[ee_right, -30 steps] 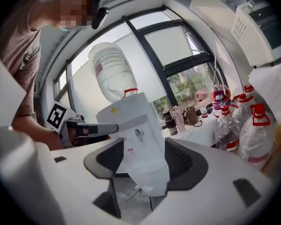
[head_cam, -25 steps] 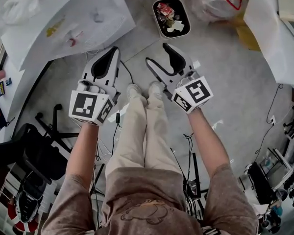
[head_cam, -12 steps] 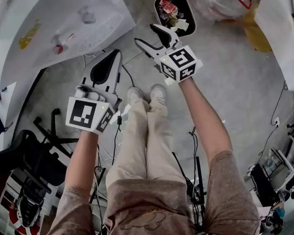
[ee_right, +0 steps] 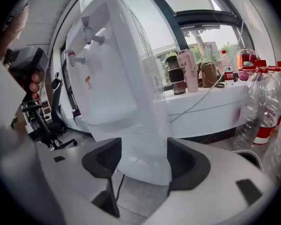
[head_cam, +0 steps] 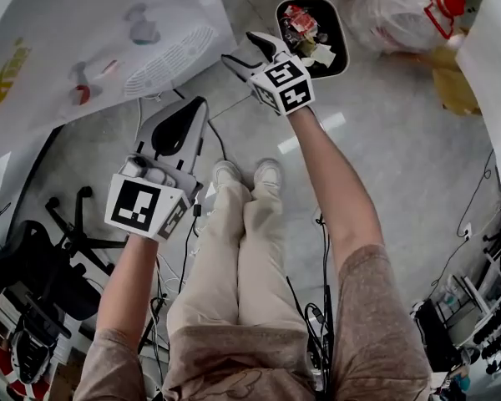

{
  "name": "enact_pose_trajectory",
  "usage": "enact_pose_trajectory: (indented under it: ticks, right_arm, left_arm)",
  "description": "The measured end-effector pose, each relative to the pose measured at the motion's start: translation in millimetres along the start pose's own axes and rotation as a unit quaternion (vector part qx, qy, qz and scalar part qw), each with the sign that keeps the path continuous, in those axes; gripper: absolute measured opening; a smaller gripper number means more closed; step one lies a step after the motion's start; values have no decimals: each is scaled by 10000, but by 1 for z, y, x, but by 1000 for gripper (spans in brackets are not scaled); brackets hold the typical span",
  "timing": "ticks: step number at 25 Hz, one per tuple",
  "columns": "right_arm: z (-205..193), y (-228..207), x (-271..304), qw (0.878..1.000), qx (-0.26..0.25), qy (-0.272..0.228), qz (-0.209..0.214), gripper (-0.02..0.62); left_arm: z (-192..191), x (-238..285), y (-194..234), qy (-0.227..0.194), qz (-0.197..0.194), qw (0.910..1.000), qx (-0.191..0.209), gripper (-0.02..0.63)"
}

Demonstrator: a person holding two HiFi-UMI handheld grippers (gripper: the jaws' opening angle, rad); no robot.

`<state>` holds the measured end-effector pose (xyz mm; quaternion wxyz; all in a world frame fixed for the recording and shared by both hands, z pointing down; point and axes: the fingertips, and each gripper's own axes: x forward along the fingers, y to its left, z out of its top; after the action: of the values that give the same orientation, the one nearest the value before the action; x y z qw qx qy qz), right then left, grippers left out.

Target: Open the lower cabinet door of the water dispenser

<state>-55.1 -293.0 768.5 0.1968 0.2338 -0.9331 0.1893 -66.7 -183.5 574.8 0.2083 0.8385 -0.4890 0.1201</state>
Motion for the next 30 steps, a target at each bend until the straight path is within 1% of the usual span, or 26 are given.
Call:
enact_pose_trajectory:
  ticks: [3, 5, 10, 16, 21, 23, 30]
  right_arm:
    - [-1, -14, 16, 9999, -9, 21, -123, 290]
    - [-1, -21, 26, 9999, 4, 59, -133, 290]
    - [-14, -25, 49, 9991, -169, 375, 111, 290]
    - [-19, -24, 62, 9984, -215, 423, 310, 291]
    - [-23, -21, 67, 9951, -509, 632, 572, 281]
    - [-23, -20, 68, 9951, -457, 610, 630, 268]
    - [-22, -18, 67, 9968, -361, 533, 483, 255]
  left_arm:
    - [-7, 4, 1, 34, -42, 10000, -27, 12]
    - [-10, 5, 3, 54, -68, 10000, -32, 12]
    - [-18, 8, 6, 47, -105, 9999, -67, 12]
    - [-31, 9, 11, 116, -146, 9998, -97, 12]
    - [-36, 8, 12, 131, -180, 9997, -108, 12]
    - [-37, 8, 15, 141, -172, 9997, -108, 12]
    - [-37, 8, 19, 98, -139, 9998, -141, 12]
